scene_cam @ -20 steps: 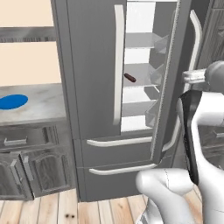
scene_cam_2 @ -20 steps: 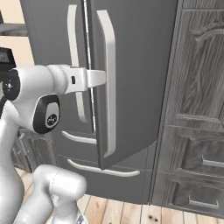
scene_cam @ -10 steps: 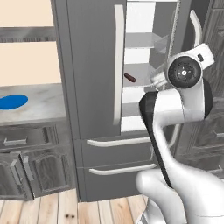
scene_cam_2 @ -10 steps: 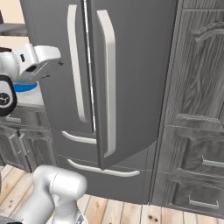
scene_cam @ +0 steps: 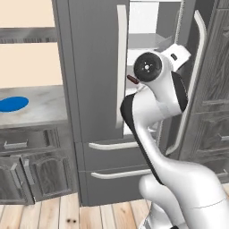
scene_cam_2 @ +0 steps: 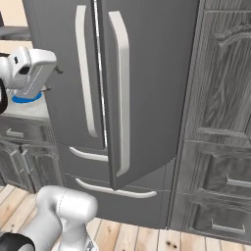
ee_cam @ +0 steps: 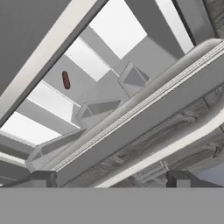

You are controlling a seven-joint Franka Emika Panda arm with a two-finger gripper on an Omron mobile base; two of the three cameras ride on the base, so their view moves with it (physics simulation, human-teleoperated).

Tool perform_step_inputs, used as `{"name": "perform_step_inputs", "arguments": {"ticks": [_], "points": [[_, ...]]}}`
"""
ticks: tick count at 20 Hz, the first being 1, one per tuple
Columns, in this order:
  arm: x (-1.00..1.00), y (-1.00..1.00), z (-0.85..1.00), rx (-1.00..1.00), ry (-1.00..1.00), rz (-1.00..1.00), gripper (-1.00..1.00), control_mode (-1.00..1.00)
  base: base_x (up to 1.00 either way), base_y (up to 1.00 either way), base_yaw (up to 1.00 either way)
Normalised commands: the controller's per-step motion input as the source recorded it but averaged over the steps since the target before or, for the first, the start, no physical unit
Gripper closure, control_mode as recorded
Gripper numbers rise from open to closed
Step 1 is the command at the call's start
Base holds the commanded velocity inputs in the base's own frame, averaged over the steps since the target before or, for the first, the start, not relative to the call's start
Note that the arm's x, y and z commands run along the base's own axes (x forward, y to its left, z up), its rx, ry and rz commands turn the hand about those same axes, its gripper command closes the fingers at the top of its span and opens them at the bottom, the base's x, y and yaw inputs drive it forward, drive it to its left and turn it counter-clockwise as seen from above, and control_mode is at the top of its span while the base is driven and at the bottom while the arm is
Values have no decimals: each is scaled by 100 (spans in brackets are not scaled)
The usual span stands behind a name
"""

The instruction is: Move the hot dog bun to the plate on the dining table and place the condiment next to that plate. Then navigate to the fridge and take the sausage and place it on the plate as well.

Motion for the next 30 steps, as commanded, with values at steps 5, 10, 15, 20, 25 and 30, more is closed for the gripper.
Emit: {"name": "perform_step_inputs", "arguments": {"ticks": [5, 10, 15, 20, 25, 30], "points": [[95, 0, -35, 0, 7, 0, -100, -100, 0, 0, 0], [99, -11, -22, 1, 9, 2, -100, -100, 0, 0, 0], [75, -31, -7, 0, 9, -1, -100, -100, 0, 0, 0], [64, -44, -8, 0, 17, -5, -100, -100, 0, 0, 0], [29, -55, -2, 0, 13, -7, -100, -100, 0, 0, 0], [-47, -74, 0, 2, -1, -12, -100, -100, 0, 0, 0]]}}
